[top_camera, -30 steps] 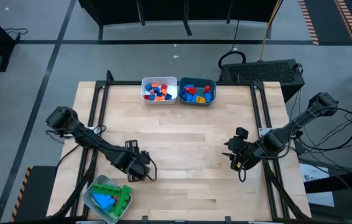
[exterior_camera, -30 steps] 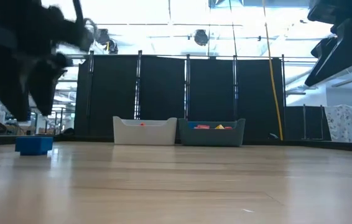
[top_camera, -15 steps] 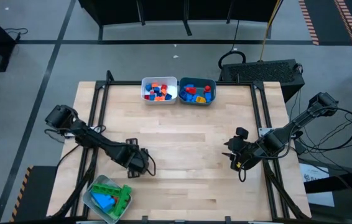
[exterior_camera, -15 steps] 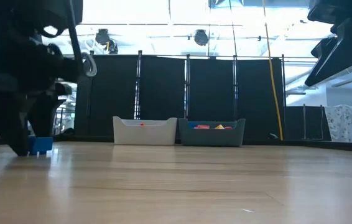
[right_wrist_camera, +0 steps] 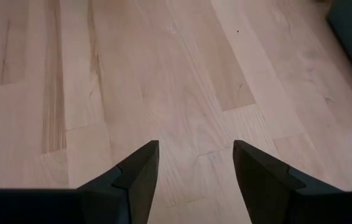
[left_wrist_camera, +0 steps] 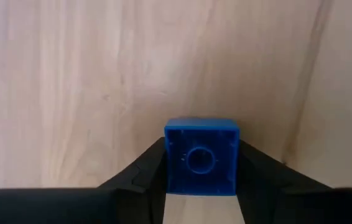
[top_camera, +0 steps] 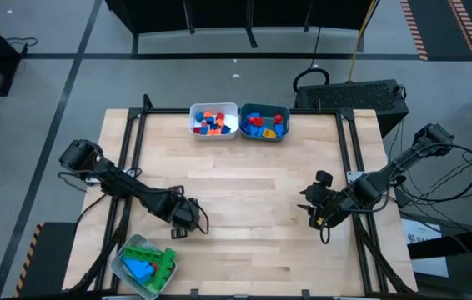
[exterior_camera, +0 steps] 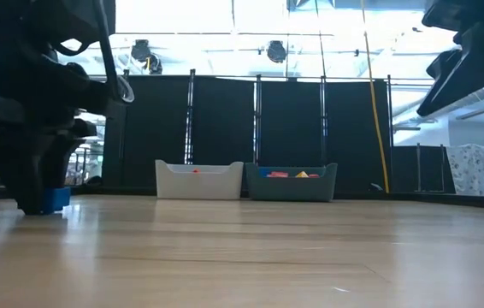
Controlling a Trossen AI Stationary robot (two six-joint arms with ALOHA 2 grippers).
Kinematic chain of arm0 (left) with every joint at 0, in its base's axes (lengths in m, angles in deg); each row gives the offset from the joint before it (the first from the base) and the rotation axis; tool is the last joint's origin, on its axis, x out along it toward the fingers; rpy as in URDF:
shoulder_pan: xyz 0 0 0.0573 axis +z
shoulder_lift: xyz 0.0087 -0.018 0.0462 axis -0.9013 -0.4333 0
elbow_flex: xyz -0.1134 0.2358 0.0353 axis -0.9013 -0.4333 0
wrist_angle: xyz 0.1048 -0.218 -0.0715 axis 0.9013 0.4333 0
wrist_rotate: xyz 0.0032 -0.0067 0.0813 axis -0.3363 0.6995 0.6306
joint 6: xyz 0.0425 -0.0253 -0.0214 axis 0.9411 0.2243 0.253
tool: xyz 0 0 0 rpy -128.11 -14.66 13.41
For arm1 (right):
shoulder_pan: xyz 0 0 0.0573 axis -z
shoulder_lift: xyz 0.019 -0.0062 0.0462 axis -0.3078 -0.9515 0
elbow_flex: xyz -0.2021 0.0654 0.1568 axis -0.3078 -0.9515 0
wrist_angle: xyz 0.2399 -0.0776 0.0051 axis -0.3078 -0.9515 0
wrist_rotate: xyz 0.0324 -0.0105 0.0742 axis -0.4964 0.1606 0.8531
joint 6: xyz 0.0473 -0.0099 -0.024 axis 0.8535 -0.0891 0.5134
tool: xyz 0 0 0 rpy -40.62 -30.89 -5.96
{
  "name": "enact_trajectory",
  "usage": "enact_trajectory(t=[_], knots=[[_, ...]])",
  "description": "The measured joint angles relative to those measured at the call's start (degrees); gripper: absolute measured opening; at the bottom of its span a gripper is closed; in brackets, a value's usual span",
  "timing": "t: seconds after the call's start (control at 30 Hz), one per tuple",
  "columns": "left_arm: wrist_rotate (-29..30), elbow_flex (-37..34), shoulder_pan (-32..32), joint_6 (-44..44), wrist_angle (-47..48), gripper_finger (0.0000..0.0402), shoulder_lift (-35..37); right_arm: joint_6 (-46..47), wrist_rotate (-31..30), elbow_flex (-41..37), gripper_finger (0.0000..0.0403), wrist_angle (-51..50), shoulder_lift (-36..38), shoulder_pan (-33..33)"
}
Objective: Sort blocks by size
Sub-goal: Put the blue cube 4 stud game piece into the white bin
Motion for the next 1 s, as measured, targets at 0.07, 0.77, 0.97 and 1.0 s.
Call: enact_trajectory(t=[0.07, 0.77, 0.97, 1.0], knots=[[0.98, 0.00, 0.04, -0.08, -0.12, 0.0142, -0.02, -1.91, -0.01, 0.00, 0.0192, 1.09, -0.01, 0.00], [2.36, 0.30, 4.16, 1.36, -4.13, 0.0141, -0.23, -3.71, 0.50, 0.00, 0.0192, 15.82, -0.01, 0.00], [7.35, 4.27, 8.62, 6.20, -4.68, 0.0141, -0.44, 2.62, 0.48, 0.00, 0.0192, 19.24, -0.01, 0.00], [8.93, 5.25, 9.59, 7.62, -4.72, 0.0141, -0.44, 2.59, 0.26, 0.00, 0.0192, 19.90, -0.02, 0.00]])
